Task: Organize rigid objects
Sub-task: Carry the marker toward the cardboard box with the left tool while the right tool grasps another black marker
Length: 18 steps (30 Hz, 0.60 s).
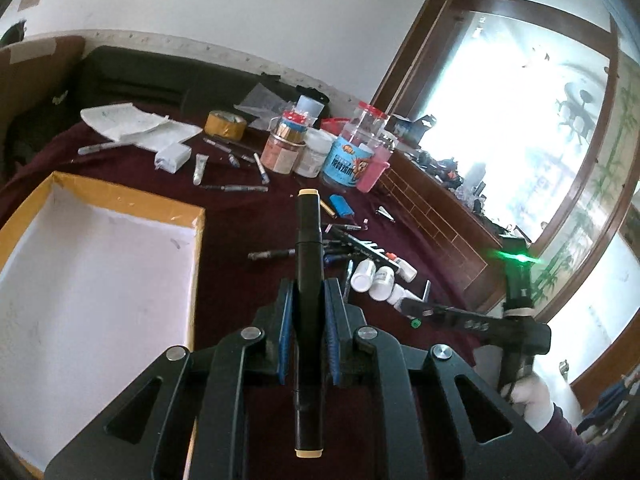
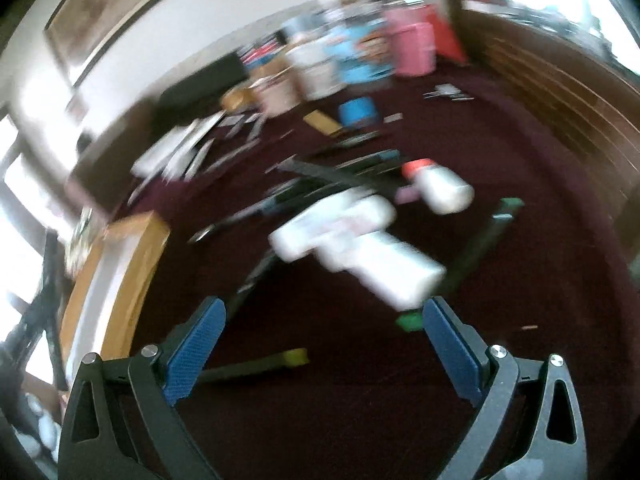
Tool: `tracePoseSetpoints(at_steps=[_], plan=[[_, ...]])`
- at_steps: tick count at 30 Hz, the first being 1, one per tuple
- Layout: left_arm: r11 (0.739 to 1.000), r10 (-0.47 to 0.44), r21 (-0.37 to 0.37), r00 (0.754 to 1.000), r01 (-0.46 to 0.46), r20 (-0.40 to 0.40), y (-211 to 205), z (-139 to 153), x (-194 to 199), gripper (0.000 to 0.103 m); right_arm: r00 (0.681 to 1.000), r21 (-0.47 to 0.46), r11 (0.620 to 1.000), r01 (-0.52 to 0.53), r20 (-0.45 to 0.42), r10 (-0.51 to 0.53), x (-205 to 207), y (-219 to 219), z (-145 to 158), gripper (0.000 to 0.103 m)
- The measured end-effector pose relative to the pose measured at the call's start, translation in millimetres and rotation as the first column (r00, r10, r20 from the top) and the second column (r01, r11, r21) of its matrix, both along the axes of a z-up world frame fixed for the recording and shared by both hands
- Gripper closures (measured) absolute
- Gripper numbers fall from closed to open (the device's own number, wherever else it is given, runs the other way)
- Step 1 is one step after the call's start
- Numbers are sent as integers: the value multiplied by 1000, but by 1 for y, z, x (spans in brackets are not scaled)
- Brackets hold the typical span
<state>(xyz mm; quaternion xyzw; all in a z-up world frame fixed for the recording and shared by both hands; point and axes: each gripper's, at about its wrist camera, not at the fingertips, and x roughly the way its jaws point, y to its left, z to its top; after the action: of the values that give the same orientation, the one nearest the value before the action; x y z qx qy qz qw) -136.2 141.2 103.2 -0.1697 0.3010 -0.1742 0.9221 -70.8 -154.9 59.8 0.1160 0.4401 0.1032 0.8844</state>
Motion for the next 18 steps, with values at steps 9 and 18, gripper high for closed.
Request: tracePoseSetpoints(at_steps=[9, 18], plan=[[997, 72, -43, 997, -72, 6, 44, 1, -20, 91, 990, -198, 978, -60, -136, 33, 50, 93, -34, 38], [993, 100, -56, 995, -102, -26, 69, -6, -17, 91, 987, -194, 981, -15, -157, -16, 54, 93, -38, 84]])
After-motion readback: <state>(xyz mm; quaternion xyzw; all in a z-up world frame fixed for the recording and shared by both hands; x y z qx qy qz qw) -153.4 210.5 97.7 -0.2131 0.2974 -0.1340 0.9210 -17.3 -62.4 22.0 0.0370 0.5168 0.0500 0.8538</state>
